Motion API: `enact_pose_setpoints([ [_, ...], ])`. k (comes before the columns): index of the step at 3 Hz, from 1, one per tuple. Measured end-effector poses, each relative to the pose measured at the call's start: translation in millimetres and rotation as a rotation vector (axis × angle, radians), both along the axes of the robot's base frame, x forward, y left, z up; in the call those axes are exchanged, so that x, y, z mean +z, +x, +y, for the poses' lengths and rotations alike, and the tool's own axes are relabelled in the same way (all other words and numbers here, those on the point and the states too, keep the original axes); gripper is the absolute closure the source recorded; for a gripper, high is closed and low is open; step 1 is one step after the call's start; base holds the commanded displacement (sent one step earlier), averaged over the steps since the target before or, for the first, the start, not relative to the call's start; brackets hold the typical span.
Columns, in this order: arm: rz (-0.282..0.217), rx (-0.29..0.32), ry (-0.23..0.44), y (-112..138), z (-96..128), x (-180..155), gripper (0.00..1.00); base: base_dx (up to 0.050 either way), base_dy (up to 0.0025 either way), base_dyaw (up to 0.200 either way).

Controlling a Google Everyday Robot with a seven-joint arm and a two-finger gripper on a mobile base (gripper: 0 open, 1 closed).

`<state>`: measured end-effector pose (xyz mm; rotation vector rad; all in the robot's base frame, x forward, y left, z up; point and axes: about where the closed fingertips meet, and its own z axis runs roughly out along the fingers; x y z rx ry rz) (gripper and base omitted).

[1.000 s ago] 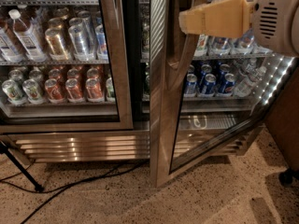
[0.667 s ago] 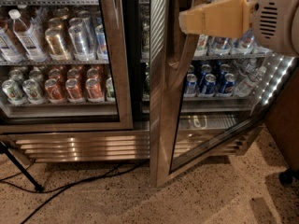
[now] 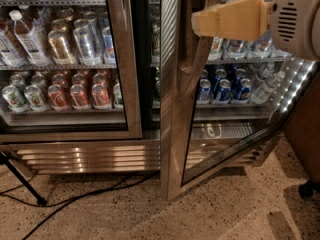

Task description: Open right fridge door

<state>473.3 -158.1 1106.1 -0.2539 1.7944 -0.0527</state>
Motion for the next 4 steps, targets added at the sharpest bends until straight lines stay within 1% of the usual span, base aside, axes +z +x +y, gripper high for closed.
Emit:
enact_pose_setpoints([
  [3, 0.0, 0.0, 0.0, 0.0, 0.0, 0.0, 0.47, 0.0, 0.0, 0.0],
  [4, 0.0, 0.0, 0.0, 0.1, 0.1, 0.0, 0.29, 0.0, 0.0, 0.0],
])
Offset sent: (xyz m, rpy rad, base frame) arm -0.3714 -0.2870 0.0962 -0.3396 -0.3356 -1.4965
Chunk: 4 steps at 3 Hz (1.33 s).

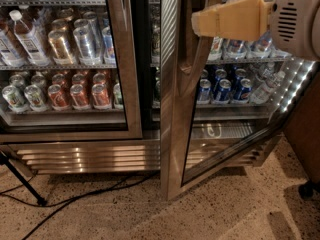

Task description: Open right fridge door

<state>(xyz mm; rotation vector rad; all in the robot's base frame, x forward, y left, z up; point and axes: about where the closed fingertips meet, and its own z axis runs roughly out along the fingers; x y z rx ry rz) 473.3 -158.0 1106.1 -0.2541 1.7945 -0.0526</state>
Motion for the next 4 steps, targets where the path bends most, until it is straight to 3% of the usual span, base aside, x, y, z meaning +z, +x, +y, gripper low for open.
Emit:
enact_pose_setpoints([
  [1, 0.048, 0.054, -0.004, 18.6, 31.3, -7.8, 0.06, 0.0, 0.0, 0.0],
  [2, 0.048, 0.055, -0.004, 21.2, 36.7, -7.8, 0.0, 0.0, 0.0, 0.0],
  [3, 0.092, 0.069, 0.054, 56.7, 46.8, -11.5, 0.0, 0.0, 0.0, 0.0],
  [4, 0.095, 0.067, 0.06, 59.9, 49.2, -11.6, 0.0, 0.0, 0.0, 0.0],
])
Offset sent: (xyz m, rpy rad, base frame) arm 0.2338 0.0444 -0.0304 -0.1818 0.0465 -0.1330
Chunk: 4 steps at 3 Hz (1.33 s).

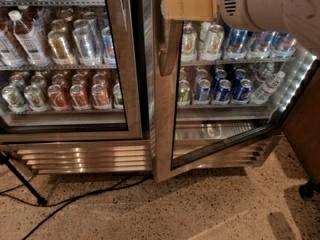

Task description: Open right fridge door

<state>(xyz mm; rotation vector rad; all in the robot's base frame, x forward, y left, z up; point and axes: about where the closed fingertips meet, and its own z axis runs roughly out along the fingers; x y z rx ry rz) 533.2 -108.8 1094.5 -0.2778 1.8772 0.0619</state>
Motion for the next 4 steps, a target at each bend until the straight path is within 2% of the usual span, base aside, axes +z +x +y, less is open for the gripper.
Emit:
enact_pose_setpoints([
  [1, -0.07, -0.031, -0.048, -33.0, -19.6, 13.3, 0.19, 0.0, 0.0, 0.0],
  [2, -0.108, -0.015, -0.056, -39.8, -13.2, 22.5, 0.33, 0.0, 0.0, 0.0],
  [4, -0.108, -0.015, -0.055, -39.9, -13.2, 22.7, 0.78, 0.0, 0.0, 0.0],
])
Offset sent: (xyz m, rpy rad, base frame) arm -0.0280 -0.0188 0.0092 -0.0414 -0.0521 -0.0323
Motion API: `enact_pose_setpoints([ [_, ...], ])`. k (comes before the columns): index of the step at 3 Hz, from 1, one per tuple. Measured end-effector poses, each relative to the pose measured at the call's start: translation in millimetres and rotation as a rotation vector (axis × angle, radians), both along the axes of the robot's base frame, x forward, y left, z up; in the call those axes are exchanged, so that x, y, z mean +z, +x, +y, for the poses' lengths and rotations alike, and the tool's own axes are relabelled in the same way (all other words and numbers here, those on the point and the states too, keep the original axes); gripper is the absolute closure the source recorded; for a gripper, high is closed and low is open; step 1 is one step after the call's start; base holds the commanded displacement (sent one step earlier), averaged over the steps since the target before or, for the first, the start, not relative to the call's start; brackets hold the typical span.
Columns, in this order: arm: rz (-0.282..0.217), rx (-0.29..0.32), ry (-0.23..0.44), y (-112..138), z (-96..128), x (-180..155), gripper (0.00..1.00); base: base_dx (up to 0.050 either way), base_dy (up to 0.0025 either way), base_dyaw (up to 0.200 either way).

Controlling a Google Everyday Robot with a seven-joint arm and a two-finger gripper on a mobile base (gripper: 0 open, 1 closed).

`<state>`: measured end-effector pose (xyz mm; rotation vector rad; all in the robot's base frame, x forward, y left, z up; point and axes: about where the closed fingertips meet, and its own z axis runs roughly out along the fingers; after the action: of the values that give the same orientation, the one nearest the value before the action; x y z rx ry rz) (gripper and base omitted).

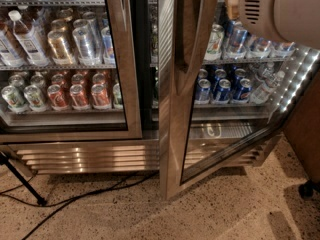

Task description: Open right fridge door

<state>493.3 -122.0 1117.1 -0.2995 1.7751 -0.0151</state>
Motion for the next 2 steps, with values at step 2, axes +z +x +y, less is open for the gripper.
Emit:
enact_pose_setpoints([
  [2, 0.0, 0.0, 0.0, 0.0, 0.0, 0.1, 0.84, 0.0, 0.0, 0.0],
])
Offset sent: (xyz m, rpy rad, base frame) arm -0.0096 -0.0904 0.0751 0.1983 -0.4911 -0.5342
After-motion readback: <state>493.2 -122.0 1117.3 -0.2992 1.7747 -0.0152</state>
